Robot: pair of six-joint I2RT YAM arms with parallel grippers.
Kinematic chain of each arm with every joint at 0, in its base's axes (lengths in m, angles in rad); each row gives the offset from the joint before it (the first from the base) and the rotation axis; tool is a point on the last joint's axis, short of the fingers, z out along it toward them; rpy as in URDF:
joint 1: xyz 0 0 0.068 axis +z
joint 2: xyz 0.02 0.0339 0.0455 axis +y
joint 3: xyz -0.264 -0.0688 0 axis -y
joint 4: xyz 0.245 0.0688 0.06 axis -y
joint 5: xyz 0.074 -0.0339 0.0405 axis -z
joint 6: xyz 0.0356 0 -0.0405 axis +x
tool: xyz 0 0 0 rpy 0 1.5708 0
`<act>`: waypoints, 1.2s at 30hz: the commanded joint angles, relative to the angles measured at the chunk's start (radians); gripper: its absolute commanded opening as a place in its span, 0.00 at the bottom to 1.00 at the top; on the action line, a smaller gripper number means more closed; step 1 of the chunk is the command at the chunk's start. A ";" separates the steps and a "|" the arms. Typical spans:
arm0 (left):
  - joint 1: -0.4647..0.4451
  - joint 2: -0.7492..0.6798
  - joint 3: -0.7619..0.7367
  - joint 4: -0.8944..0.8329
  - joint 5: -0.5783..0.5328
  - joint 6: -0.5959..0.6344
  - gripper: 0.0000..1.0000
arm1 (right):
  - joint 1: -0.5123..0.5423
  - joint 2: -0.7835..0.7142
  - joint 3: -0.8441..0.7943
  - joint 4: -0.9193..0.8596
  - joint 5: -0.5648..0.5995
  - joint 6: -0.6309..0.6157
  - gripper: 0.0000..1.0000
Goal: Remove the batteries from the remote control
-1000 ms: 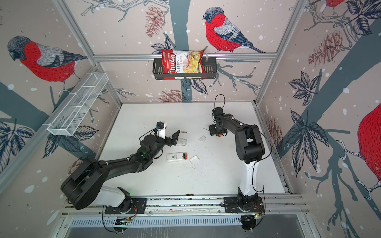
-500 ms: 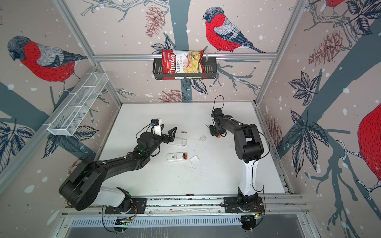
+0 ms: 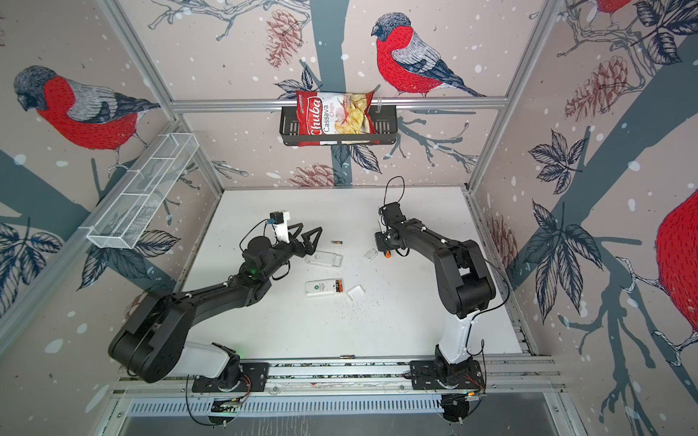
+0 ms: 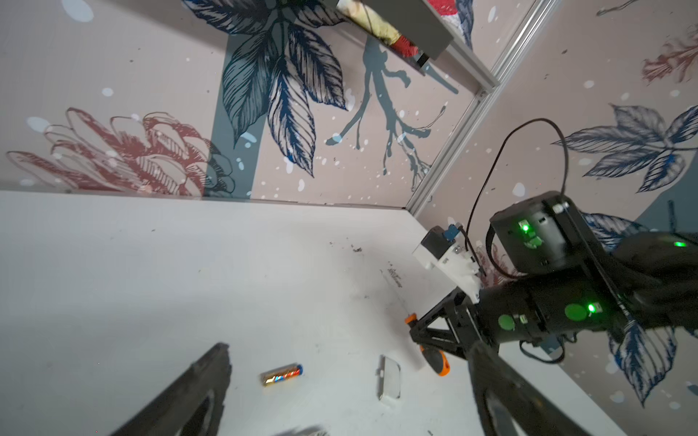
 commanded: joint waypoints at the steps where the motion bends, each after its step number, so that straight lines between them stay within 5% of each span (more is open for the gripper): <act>1: 0.017 0.031 0.055 0.023 0.157 -0.063 0.97 | 0.047 -0.054 -0.031 0.143 0.001 -0.022 0.07; 8: 0.055 0.133 0.213 -0.062 0.229 -0.083 0.92 | 0.134 -0.130 -0.067 0.312 -0.057 -0.052 0.01; 17: 0.080 0.297 0.261 0.088 0.332 -0.193 0.80 | 0.226 -0.140 -0.080 0.436 -0.041 -0.085 0.00; 36: 0.084 0.345 0.262 0.143 0.281 -0.274 0.72 | 0.336 -0.145 -0.139 0.615 -0.052 -0.083 0.00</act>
